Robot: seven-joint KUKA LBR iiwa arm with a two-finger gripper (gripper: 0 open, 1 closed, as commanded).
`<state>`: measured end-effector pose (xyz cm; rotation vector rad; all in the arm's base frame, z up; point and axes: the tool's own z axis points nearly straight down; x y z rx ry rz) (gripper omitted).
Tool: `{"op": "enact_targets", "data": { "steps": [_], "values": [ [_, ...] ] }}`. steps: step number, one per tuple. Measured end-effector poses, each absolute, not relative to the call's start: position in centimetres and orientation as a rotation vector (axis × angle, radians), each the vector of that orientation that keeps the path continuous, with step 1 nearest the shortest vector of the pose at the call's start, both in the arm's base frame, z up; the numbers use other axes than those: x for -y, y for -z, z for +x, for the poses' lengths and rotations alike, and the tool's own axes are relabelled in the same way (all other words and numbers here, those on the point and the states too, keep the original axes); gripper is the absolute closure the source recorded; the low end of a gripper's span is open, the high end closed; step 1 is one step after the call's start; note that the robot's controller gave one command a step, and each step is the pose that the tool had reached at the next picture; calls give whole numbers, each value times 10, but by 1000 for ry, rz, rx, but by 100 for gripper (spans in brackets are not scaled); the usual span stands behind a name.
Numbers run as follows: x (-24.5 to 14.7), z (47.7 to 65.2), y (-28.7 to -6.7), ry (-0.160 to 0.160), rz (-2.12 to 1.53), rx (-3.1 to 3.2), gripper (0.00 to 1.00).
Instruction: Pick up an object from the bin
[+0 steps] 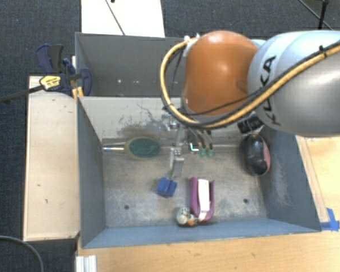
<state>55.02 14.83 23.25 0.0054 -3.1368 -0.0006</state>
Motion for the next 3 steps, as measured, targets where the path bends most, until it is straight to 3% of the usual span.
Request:
{"op": "enact_targets", "data": {
  "steps": [1,2,3],
  "values": [
    [-140,496,-71,0,505,3095,0],
    [-140,498,-74,2,494,3103,100],
    [-140,498,-74,2,488,3104,0]
  ]
}}
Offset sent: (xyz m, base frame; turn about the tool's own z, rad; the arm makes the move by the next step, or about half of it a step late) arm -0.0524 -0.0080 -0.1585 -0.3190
